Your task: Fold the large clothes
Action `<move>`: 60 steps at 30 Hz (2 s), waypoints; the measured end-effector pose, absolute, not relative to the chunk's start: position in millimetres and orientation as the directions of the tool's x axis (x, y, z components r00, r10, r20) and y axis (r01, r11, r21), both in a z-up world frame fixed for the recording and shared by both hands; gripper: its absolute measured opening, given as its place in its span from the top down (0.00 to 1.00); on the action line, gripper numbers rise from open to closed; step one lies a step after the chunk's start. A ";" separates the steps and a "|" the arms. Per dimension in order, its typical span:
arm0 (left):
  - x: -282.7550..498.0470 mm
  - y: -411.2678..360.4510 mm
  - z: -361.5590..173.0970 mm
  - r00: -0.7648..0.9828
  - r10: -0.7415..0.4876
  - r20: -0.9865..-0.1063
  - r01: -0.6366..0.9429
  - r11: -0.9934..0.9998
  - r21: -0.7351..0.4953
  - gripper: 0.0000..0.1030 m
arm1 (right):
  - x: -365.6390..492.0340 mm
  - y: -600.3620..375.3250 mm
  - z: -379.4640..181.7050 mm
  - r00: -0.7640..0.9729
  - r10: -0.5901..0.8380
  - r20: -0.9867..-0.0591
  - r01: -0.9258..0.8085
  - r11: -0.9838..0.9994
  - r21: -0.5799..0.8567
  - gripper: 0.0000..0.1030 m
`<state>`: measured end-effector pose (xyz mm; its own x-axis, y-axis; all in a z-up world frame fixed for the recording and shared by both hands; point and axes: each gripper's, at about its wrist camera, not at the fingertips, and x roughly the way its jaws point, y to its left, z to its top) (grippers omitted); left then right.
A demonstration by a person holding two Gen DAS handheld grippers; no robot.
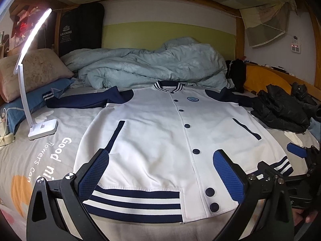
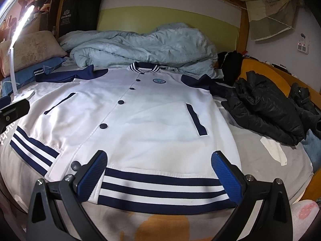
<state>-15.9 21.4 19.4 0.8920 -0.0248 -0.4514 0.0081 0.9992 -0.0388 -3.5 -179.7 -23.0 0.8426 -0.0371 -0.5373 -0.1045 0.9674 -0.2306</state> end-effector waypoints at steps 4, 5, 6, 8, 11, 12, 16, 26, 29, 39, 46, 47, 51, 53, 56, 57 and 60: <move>-16.1 19.3 19.1 0.894 -0.020 -0.448 0.006 1.000 -0.031 0.00 | -4.1 -179.8 -22.0 0.845 -0.039 -0.533 -0.100 0.968 -0.229 0.00; -16.6 18.7 18.7 0.894 -0.025 -0.447 0.011 0.999 -0.033 0.00 | -4.1 -179.6 -22.1 0.845 -0.039 -0.534 -0.099 0.968 -0.229 0.00; -17.5 18.7 19.3 0.897 -0.033 -0.441 0.018 0.999 -0.039 0.00 | -4.0 -179.8 -22.1 0.844 -0.039 -0.534 -0.099 0.969 -0.227 0.00; -20.6 17.0 21.3 0.904 -0.052 -0.425 0.035 0.998 -0.048 0.00 | -3.6 -179.9 -22.0 0.842 -0.043 -0.538 -0.094 0.970 -0.225 0.00; -24.6 14.2 24.6 0.915 -0.049 -0.401 0.037 0.999 -0.038 0.00 | -1.1 -181.5 -22.4 0.833 -0.047 -0.552 -0.090 0.972 -0.218 0.00; -25.4 14.2 24.8 0.916 -0.047 -0.398 0.037 0.999 -0.034 0.00 | -0.3 -182.5 -22.6 0.829 -0.044 -0.558 -0.090 0.973 -0.211 0.00; -25.4 16.9 24.9 0.918 -0.041 -0.394 0.028 0.999 -0.040 0.00 | -1.7 -183.4 -21.6 0.832 -0.043 -0.554 -0.085 0.975 -0.203 0.00; -12.3 19.7 15.1 0.878 -0.049 -0.476 0.031 0.998 -0.046 0.00 | 1.4 -183.2 -25.6 0.789 -0.017 -0.614 -0.129 0.973 -0.193 0.00; 3.4 3.9 -0.5 0.815 -0.047 -0.577 0.084 0.996 0.036 0.00 | 14.2 -182.7 -39.5 0.706 -0.033 -0.708 -0.163 0.965 -0.207 0.00; 30.9 18.1 -31.3 0.670 -0.004 -0.742 0.053 0.998 0.043 0.00 | 17.4 -179.7 -57.9 0.531 0.137 -0.836 -0.378 0.922 -0.089 0.00; 25.4 26.1 -17.4 0.702 -0.018 -0.712 0.047 0.999 0.021 0.00 | -8.8 -139.8 -79.7 0.580 0.043 -0.813 -0.495 0.812 -0.310 0.00; 25.0 23.9 -17.3 0.705 0.003 -0.709 0.045 0.998 0.048 0.00 | -7.2 -138.6 -84.3 0.583 0.009 -0.812 -0.485 0.806 -0.339 0.00; 28.5 17.6 -25.9 0.666 0.004 -0.746 0.089 0.992 0.084 0.00 | 1.4 -149.4 -84.5 0.615 -0.074 -0.785 -0.419 0.813 -0.404 0.00; 27.8 12.2 -29.2 0.644 -0.047 -0.763 0.150 0.986 0.066 0.00 | 9.4 -159.5 -79.6 0.613 -0.087 -0.785 -0.376 0.842 -0.387 0.00; 23.1 -4.5 -35.0 0.595 -0.129 -0.793 0.284 0.957 0.057 0.00 | 24.0 -173.6 -74.8 0.612 -0.116 -0.782 -0.312 0.874 -0.373 0.00; 22.4 -8.2 -38.3 0.556 -0.178 -0.812 0.324 0.946 0.015 0.00 | 23.4 -174.8 -75.4 0.604 -0.105 -0.790 -0.311 0.881 -0.356 0.00; 19.9 -17.9 -47.1 0.516 -0.184 -0.837 0.368 0.930 0.022 0.00 | 21.3 -173.9 -74.1 0.625 -0.120 -0.771 -0.301 0.874 -0.381 0.00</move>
<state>19.9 -17.9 -47.1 0.5160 -0.1843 -0.8365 0.3677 0.9297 0.0220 21.3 -173.9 -74.1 0.6251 -0.1202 -0.7712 -0.3014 0.8743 -0.3806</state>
